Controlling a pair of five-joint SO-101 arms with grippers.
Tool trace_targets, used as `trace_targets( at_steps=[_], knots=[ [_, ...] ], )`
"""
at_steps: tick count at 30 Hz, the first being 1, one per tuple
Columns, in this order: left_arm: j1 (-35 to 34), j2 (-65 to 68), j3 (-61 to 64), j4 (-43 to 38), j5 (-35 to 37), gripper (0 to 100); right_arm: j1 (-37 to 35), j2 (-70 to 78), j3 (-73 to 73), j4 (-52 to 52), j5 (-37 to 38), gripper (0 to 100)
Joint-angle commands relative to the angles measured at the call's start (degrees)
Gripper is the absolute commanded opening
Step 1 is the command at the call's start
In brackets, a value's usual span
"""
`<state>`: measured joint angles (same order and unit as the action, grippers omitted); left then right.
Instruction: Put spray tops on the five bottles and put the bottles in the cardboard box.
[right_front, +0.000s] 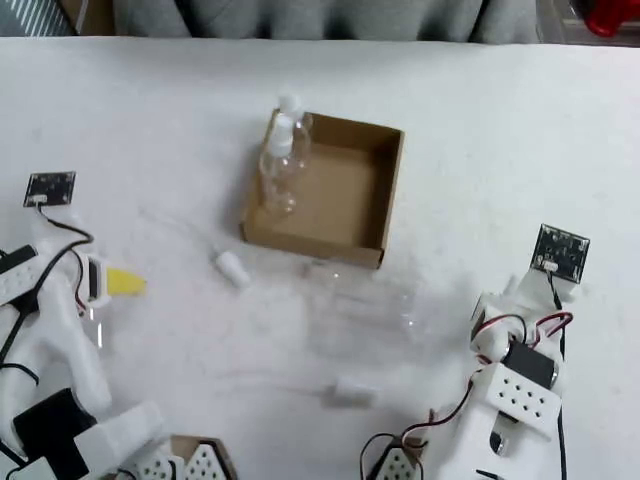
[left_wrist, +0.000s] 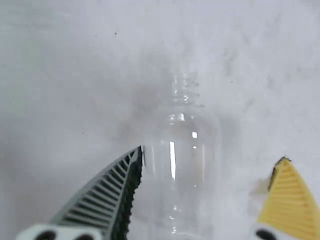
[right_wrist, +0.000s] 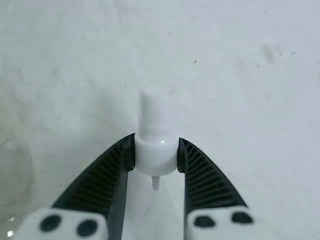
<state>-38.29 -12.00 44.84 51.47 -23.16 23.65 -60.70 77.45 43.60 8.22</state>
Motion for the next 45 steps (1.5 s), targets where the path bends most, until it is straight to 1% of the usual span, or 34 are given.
trace_targets(
  at_steps=[1,4,6,9,12,16,23,29,35,43,45],
  knots=[
    [0.6,-0.1,-3.1,-1.7,3.8,34,-0.5,-0.7,-0.3,0.3,-0.4,1.8],
    [0.8,-0.1,-3.1,-2.5,4.0,29,-0.5,-0.7,-0.3,0.4,-0.4,1.8],
    [0.8,0.0,-3.1,-3.1,4.1,28,-0.5,-0.7,-0.3,0.4,0.1,1.8],
    [0.8,2.7,-3.7,-4.0,4.4,30,-0.5,-0.7,-0.3,1.6,2.4,1.7],
    [0.7,8.4,-6.6,-3.6,4.5,33,-0.5,-0.7,-0.4,1.8,2.5,1.7],
    [0.7,14.0,-9.3,-3.5,4.5,33,-0.5,-0.7,-0.4,1.7,2.5,1.7],
    [0.8,12.0,-10.5,0.7,3.7,33,-1.1,-0.7,-0.4,1.5,2.6,1.7],
    [0.7,7.2,-9.9,1.2,-6.2,33,-1.8,-0.7,-0.4,1.5,2.6,1.6],
    [0.7,7.3,-9.8,1.2,-11.8,33,-1.8,-0.7,-0.4,1.5,2.6,1.6],
    [0.8,7.3,-9.8,1.1,-12.4,33,-1.8,-0.7,-0.3,1.5,2.6,1.6],
    [0.8,7.3,-9.8,1.1,-12.4,28,-1.8,-0.7,-0.3,1.7,2.5,1.6]
  ],
)
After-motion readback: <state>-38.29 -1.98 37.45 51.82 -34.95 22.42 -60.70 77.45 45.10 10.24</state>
